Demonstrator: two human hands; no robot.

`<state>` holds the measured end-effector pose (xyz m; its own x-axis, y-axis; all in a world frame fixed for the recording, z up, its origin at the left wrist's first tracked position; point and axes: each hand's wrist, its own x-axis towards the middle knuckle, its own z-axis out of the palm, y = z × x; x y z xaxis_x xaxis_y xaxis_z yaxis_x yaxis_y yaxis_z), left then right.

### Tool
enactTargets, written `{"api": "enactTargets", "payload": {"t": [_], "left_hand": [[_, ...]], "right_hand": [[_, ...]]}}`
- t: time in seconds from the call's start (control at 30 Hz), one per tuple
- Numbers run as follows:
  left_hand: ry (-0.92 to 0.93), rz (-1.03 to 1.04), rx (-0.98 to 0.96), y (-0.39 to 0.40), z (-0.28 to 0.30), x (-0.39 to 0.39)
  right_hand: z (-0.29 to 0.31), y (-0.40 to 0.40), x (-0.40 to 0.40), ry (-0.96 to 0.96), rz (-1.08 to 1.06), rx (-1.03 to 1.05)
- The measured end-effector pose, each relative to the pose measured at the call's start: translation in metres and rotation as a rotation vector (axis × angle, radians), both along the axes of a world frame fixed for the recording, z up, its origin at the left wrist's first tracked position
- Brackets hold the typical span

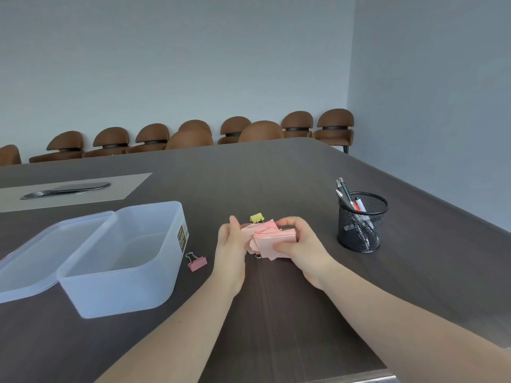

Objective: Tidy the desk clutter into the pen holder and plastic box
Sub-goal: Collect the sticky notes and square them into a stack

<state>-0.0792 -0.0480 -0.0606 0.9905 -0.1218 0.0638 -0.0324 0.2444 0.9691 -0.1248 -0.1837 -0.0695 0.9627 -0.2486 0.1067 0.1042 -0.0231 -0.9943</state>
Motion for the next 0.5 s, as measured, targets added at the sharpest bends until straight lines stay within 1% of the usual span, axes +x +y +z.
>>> {"api": "enactTargets", "payload": {"t": [0.17, 0.27, 0.4, 0.5], "left_hand": [[-0.009, 0.061, 0.152, -0.007, 0.001, 0.0], [0.011, 0.078, 0.191, -0.007, 0.01, 0.0], [-0.057, 0.033, 0.245, 0.001, 0.003, 0.005], [-0.144, -0.001, 0.382, 0.009, -0.004, 0.012]], "right_hand": [[0.002, 0.001, 0.004, 0.029, -0.026, -0.034], [0.001, 0.001, 0.006, 0.061, -0.076, -0.013], [0.001, -0.003, 0.01, 0.067, -0.128, 0.008], [0.002, -0.005, 0.012, 0.043, -0.117, 0.0]]}}
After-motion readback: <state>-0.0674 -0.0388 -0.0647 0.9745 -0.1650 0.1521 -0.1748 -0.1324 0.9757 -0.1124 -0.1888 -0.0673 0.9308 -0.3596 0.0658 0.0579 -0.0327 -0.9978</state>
